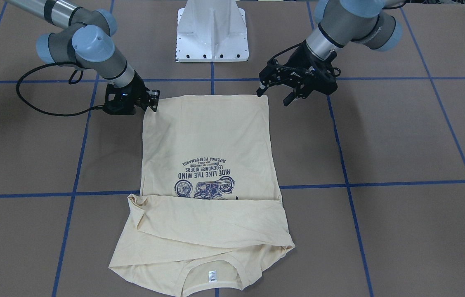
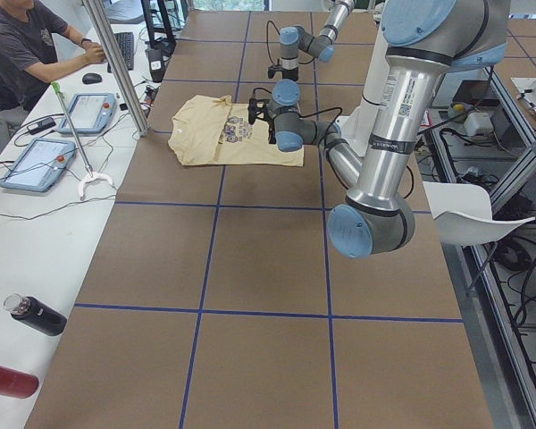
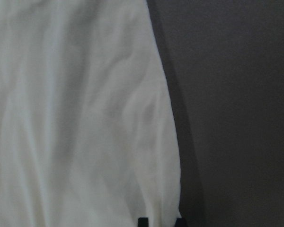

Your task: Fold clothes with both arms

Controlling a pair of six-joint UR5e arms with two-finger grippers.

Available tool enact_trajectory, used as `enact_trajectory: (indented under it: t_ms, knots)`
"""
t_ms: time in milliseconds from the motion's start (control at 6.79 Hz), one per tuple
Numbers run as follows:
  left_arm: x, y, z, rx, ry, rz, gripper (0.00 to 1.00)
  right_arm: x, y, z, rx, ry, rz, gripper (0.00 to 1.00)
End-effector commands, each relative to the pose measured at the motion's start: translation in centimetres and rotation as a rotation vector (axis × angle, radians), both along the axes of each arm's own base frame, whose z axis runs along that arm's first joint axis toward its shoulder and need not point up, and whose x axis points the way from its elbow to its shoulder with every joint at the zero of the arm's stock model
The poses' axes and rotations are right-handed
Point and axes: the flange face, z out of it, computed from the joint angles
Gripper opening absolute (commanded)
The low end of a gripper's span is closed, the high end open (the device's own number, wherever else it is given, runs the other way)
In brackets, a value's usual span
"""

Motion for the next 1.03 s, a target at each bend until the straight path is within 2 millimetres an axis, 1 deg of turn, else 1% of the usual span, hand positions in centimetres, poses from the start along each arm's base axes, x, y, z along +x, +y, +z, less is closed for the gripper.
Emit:
enact_trajectory:
  t_ms: [0, 147, 295, 884]
  knots:
    - [0.04, -0.03, 0.02, 0.000, -0.001, 0.000, 0.99, 0.25, 0.00, 0.28, -0.004, 0.003, -0.001, 0.34]
    - [0.00, 0.00, -0.05, 0.001, 0.001, 0.000, 0.99, 0.31, 0.03, 0.46, -0.007, 0.006, -0.001, 0.36]
    - [0.00, 0.00, -0.05, -0.001, 0.001, 0.000, 0.99, 0.39, 0.07, 0.59, -0.008, 0.008, -0.001, 0.41]
    - [-0.04, 0.02, -0.12, 0.000, 0.002, 0.000, 0.99, 0.63, 0.10, 0.95, -0.012, 0.017, 0.001, 0.41]
